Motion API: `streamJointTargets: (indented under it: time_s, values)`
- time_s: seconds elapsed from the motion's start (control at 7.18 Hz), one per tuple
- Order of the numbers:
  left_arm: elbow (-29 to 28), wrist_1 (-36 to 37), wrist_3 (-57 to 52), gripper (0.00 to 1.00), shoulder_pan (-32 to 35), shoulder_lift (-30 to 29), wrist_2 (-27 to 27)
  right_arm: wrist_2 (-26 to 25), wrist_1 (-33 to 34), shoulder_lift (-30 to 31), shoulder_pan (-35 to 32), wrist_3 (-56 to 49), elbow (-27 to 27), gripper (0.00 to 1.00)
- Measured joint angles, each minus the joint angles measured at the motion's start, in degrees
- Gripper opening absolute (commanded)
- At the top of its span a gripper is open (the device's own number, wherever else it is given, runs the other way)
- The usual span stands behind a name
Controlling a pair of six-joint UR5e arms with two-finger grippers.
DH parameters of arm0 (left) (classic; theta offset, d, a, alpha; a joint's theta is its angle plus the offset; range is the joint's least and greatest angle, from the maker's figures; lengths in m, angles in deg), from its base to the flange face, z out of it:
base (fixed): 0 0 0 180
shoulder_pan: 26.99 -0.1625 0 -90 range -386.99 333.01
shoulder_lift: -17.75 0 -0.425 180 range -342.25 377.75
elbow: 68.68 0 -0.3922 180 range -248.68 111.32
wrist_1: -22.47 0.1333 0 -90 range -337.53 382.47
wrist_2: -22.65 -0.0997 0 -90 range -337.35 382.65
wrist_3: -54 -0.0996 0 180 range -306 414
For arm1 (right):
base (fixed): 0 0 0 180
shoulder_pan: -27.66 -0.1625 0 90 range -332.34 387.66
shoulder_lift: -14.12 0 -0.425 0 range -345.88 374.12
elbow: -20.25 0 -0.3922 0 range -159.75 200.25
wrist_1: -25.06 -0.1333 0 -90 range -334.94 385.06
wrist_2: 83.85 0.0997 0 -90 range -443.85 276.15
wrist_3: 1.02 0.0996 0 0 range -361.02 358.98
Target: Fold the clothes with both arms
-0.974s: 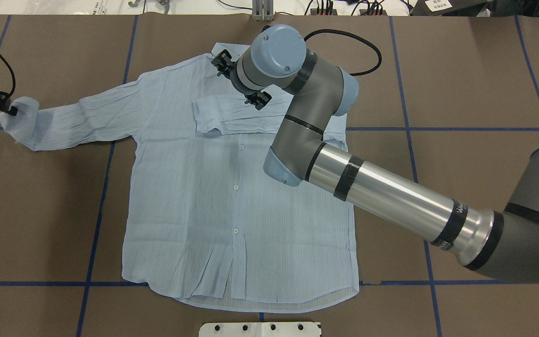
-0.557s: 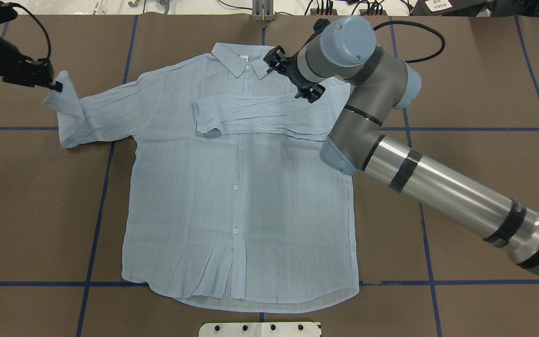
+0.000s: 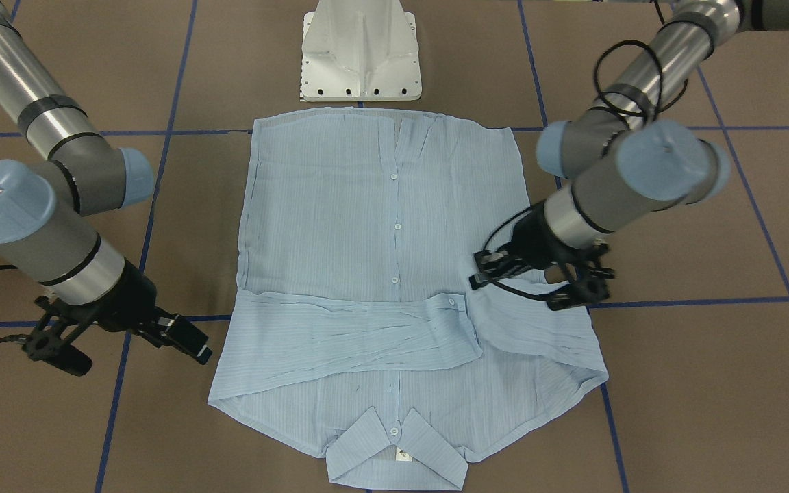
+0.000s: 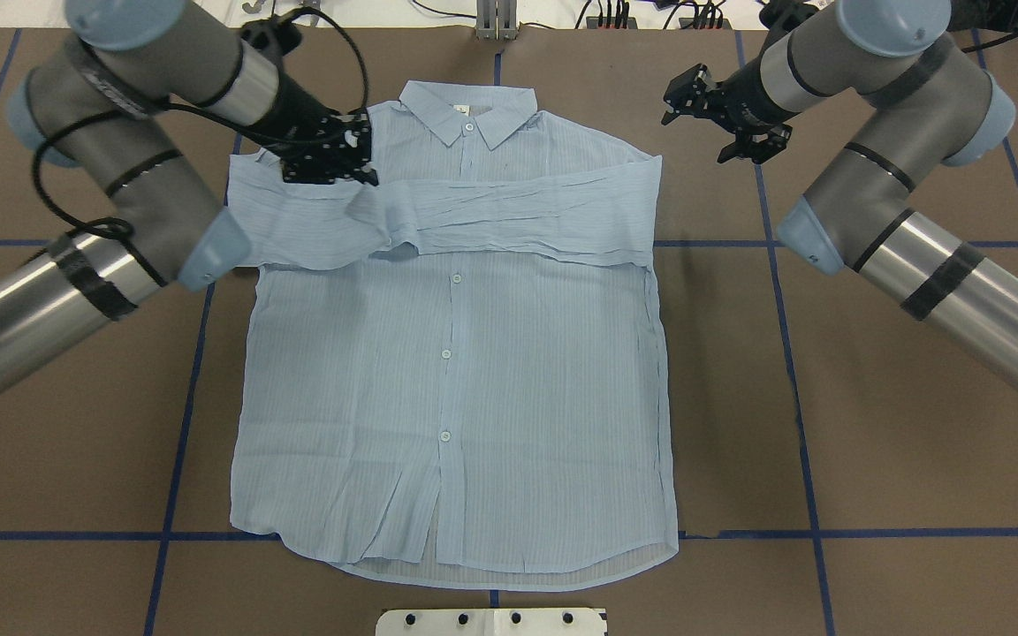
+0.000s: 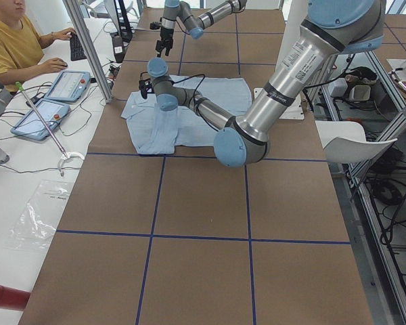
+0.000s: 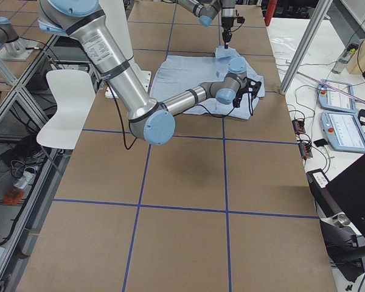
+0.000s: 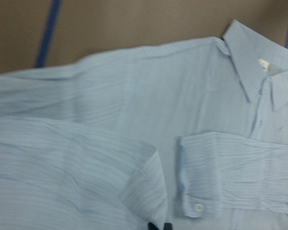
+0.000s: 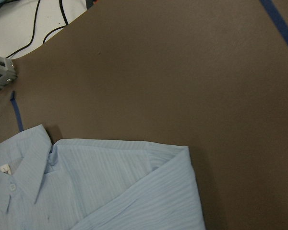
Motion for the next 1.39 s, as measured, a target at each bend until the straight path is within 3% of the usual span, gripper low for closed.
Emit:
streamJointTargets:
  time_s: [0.28, 0.7, 0.97, 1.25, 1.39]
  values:
    - [-8.7, -0.2, 6.9, 0.15, -5.2, -11.5, -7.1, 0.7, -0.3, 2.4, -1.0, -3.6, -0.1, 0.99]
    - [-12.5, -0.9, 8.4, 0.99, -10.3, -16.8, -14.5, 0.3, -0.6, 4.5, -1.0, -4.2, -1.0, 1.00]
    - [-12.5, -1.9, 8.2, 0.99, -12.6, -17.5, -18.1, -1.1, -0.6, 5.8, 0.6, -3.4, -3.1, 1.00]
    - [-9.3, -2.2, 8.2, 0.95, -12.9, -15.9, -18.6, -9.0, -0.1, 8.3, 7.3, 1.5, -9.0, 1.00]
    - [-4.2, -2.2, 8.0, 0.93, -12.7, -11.8, -18.5, -13.8, 2.4, 10.3, 12.2, 5.7, -14.4, 1.00]
